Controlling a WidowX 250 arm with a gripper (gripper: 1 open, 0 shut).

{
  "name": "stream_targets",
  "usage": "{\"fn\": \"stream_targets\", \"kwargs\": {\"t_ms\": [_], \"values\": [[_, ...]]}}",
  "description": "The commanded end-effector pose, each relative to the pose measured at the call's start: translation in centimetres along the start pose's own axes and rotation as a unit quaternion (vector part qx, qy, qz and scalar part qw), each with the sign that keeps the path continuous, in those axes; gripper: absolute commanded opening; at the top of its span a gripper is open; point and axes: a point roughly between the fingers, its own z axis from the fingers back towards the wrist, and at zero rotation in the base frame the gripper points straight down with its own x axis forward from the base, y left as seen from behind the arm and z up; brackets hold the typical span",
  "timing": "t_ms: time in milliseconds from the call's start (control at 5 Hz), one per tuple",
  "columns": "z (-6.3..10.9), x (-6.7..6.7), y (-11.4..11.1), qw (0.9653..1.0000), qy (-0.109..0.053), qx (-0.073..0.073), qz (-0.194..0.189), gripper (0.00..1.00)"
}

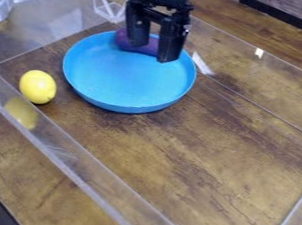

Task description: Put the purple eggplant on the blue tray

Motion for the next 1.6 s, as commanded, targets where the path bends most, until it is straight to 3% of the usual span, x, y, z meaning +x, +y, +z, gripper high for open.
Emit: {"fn": "stream_targets", "kwargs": {"t_ms": [0,200,400,800,1000,1200,1400], "values": [[1.9,1.2,0.3,0.9990,-0.038,0.014,0.019,1.00],[1.8,1.7,0.7,0.9979,-0.042,0.016,0.046,0.00],[2.1,2.0,1.0,0.9960,-0.048,0.017,0.073,0.00],[3.7,1.1,2.3,0.9953,-0.056,0.022,0.075,0.00],[3.8,1.3,2.4,0.9926,-0.063,0.025,0.100,0.00],[3.9,1.4,2.6,0.9891,-0.071,0.029,0.125,1.00],[3.9,1.5,2.8,0.9849,-0.078,0.033,0.151,0.00]]}}
